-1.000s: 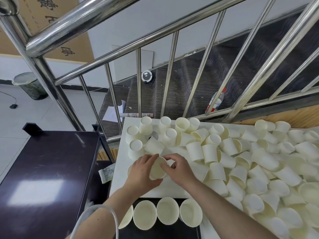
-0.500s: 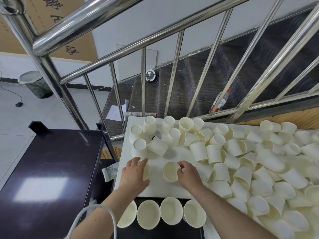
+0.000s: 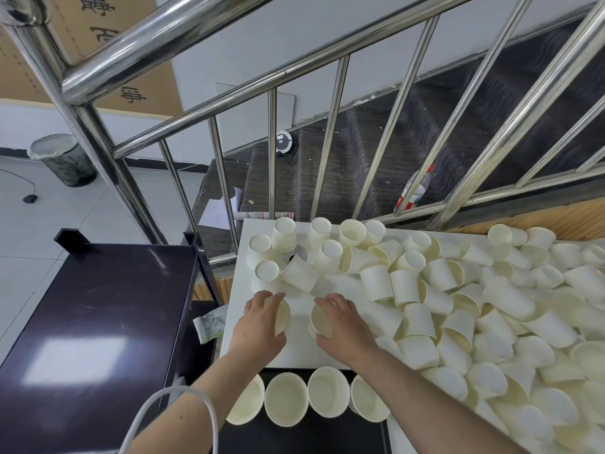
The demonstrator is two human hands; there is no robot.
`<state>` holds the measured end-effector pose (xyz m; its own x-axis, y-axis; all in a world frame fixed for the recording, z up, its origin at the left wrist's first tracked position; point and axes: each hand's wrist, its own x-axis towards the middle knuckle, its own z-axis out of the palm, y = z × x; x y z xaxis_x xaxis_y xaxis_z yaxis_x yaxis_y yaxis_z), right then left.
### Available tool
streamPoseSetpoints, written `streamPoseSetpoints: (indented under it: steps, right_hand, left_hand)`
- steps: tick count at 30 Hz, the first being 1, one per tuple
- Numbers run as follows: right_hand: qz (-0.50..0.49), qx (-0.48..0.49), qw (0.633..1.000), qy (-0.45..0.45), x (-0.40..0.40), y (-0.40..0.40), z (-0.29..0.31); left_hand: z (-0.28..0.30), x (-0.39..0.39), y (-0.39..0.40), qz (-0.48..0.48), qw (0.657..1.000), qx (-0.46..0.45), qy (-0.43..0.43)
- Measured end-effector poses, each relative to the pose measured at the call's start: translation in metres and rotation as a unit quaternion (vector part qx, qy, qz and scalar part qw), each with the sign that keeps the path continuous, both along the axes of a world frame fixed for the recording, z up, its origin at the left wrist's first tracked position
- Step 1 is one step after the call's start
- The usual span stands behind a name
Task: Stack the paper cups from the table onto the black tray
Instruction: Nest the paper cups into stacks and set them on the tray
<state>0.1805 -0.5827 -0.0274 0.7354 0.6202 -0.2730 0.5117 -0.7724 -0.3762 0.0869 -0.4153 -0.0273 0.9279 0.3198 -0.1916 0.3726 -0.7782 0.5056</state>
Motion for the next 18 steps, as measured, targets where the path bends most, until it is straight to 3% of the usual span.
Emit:
streamPoseSetpoints:
  steps: [8,18]
  right_hand:
    - [-0.02,0.114,0.992,-0.052,-0.015,-0.006,0.032]
    - [0.04,0.222,0.97,-0.088,-0.08,-0.039,0.072]
  left_hand:
    - [0.03,-0.02,-0.006,0.018,0.994,-0.015,-0.104]
    - [0.07,-0.092,-0.037,0.035,0.971,0.001,-0.237]
